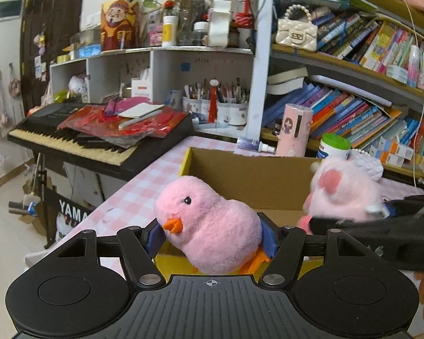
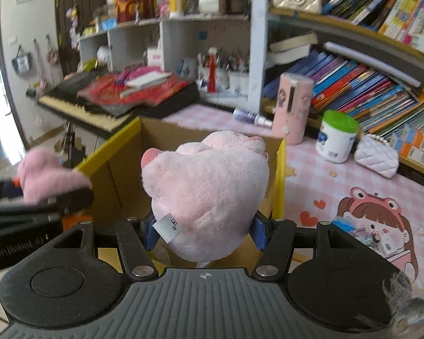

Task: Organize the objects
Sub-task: 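Carry the pig plush in the right gripper and chick in the left over the yellow box, then open the left gripper to drop the chick while the right gripper drops the pig into the box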

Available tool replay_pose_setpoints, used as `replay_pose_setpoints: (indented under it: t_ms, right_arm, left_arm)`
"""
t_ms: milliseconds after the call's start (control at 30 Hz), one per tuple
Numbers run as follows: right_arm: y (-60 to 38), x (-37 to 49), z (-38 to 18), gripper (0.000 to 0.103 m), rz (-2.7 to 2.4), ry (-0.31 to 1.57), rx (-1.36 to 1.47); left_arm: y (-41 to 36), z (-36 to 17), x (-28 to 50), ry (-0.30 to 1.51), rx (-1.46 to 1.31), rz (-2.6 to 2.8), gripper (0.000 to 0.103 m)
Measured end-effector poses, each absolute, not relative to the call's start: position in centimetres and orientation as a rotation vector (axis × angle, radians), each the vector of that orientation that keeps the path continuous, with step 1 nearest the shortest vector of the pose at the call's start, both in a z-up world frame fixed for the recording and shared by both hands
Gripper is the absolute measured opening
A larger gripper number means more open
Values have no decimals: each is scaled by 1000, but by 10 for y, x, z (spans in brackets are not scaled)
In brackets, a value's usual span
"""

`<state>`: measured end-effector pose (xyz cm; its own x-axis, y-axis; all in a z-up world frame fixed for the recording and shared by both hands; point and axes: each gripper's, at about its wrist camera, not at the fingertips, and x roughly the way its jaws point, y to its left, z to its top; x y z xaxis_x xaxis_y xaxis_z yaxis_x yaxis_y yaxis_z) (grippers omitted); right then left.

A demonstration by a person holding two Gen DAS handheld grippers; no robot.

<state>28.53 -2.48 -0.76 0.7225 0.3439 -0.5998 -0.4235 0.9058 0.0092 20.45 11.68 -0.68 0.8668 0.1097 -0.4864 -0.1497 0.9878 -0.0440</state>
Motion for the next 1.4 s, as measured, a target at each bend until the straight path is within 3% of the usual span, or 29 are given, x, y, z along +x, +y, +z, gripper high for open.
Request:
replay_pose_setpoints:
  t_ms: [567,933,1167,1300,1367,1400]
  right_arm:
    - [-15,327,-38,61,585,722,-234]
    - [-15,343,-39,72,707,711,-270]
    - [-21,359,-39,72,804,692,-294]
    - [-21,365,-39,73,832,692,-306]
    - [-21,365,-38,79,819,696,-308]
    - [-21,364,-37,87,805,697,-303]
  left_arm:
    - [96,-18,250,561,-54,116,63]
    - [100,-17,260,559,-118,140,65]
    - [94,-13,260,547,-121,110,66]
    - [93,-10,259,529,-119,117,79]
    - [94,-7,256,513,-128,128,84]
    - [96,-6,254,500,-135,138,87]
